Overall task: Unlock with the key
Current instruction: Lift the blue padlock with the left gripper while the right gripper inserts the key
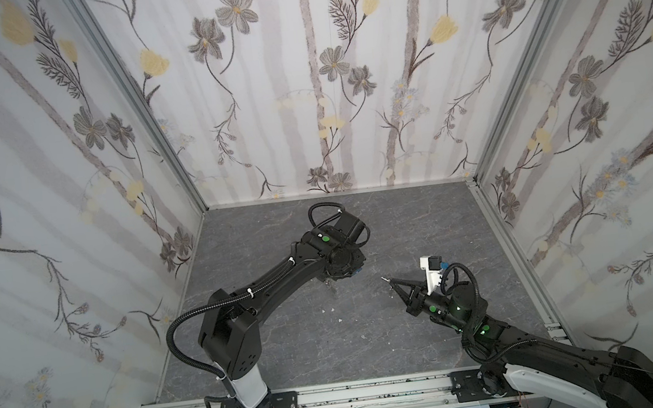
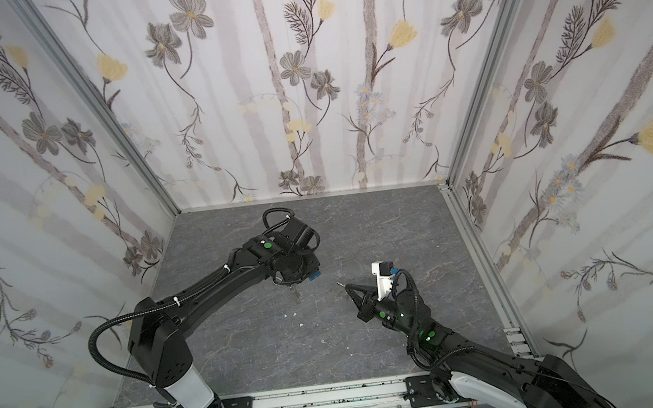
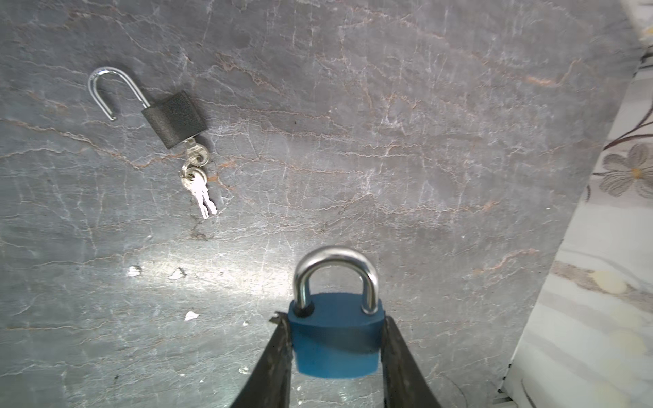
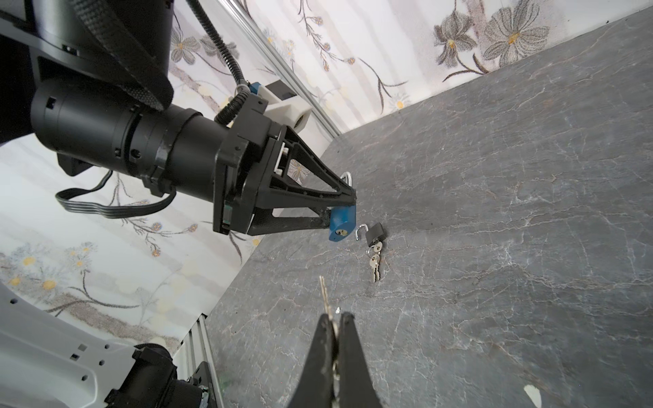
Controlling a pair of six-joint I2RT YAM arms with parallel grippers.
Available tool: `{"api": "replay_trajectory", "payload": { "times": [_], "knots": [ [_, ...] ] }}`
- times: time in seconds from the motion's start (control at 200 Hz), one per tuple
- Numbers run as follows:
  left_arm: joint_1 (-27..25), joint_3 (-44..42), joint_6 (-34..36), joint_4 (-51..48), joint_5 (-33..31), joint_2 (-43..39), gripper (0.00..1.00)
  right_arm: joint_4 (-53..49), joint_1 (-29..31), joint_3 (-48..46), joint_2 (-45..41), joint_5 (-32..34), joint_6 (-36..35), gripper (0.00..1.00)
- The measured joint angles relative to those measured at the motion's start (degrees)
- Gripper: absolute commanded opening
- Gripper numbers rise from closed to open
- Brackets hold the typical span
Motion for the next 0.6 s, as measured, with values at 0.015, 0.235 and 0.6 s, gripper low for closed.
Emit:
{"api": "replay_trajectory", "payload": {
  "times": [0.015,0.235,0.6],
  "knots": [
    [0.0,-0.13,-0.24,0.28,0.0,-0.17,0.16,0.5,0.07,-0.13,0.33,0.24,0.02,0.0],
    [0.0,-1.9,-4.76,4.37,1.29,-2.71,0.15,8.15,0.87,-0.7,7.06,3.48,1.99,0.0],
    [0.0,-7.34,-10.03,11.39,3.54,-5.44,0.14,16.81,2.4,2.64,17.86,5.38,3.43,0.0]
  ]
}}
